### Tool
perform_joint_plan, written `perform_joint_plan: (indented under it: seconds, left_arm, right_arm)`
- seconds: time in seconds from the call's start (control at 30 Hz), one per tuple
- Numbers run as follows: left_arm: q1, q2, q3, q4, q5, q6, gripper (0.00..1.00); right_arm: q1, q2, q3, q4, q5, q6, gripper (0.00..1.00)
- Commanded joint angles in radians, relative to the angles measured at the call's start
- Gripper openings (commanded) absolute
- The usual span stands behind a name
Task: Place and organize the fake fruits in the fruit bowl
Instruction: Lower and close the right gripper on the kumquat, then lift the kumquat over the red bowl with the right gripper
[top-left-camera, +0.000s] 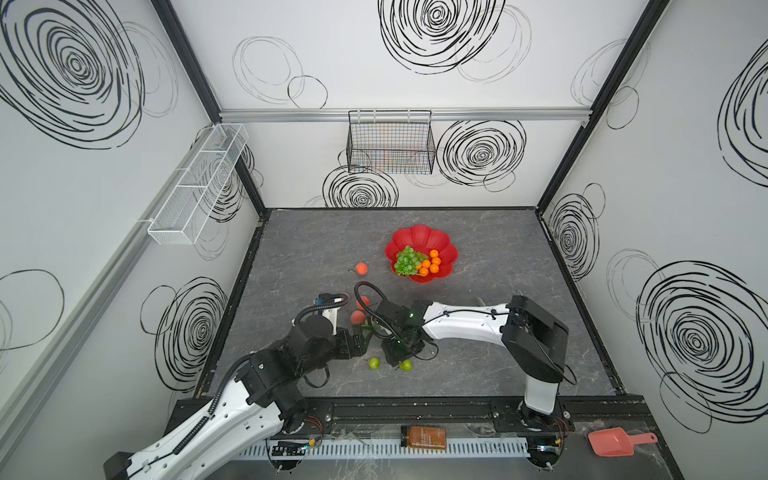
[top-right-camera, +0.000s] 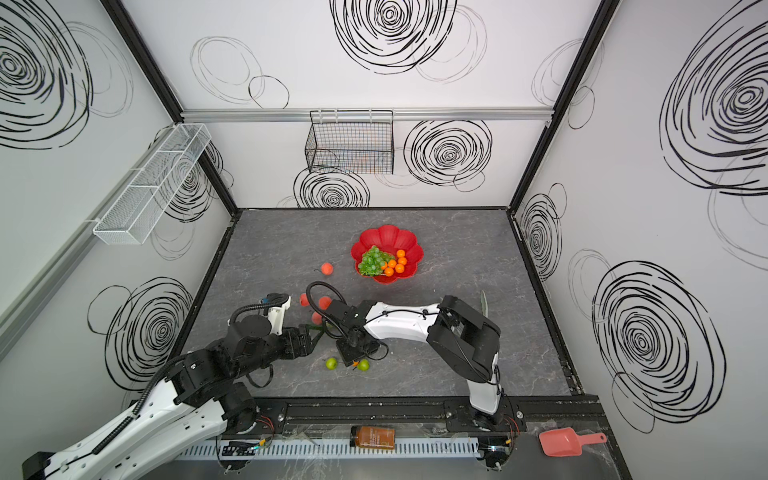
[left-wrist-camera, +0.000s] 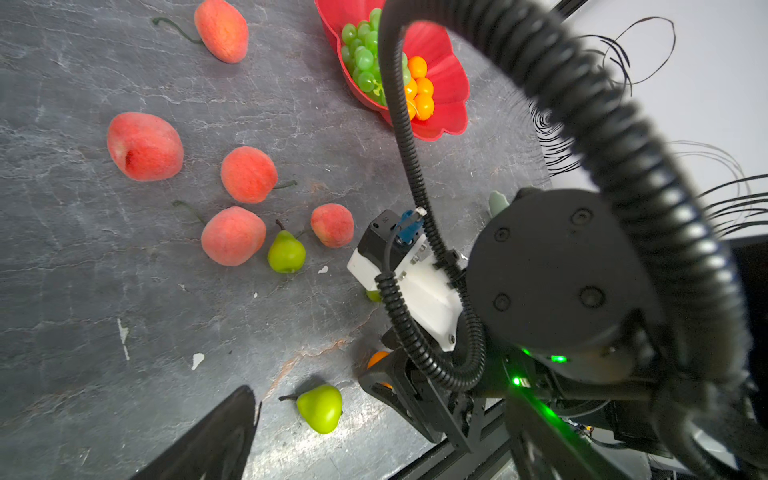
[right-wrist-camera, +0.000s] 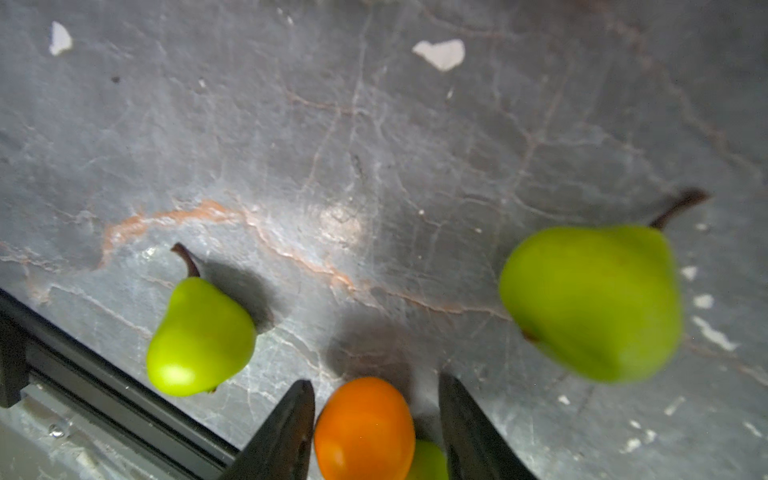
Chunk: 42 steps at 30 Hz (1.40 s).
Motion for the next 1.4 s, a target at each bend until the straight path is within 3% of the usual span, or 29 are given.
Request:
perform_joint_plan:
  seconds: [0.0, 0.6, 0.87, 1.2, 1.37]
  left_arm:
    - [0.007, -0.005, -0.008, 0.011, -0.014, -0.008, 0.96]
    - [0.021, 0.005, 0.009, 0.019, -0.014, 0.022, 0.96]
    - [0.026, -0.004, 0.041, 0.061, -0.022, 0.086, 0.96]
    - [0.028, 0.092, 0.079, 0.13, 0.004, 0.148, 0.96]
    - [0.03, 0.134, 0.089, 0.166, 0.014, 0.173, 0.96]
  right_arm:
    - [0.005, 0.014, 0.021, -0.01, 0.023, -0.001, 0.5]
    - [-0.002, -0.028, 0.026, -0.022, 0.042, -0.009, 0.36]
    - [-0.02, -0.157, -0.008, 0.007, 0.069, 0.001, 0.26]
    - [-0.117, -0.368, -0.088, 0.057, 0.104, 0.018, 0.0]
    - [-0.214, -0.465, -0.122, 0.078, 0.115, 0.03, 0.0]
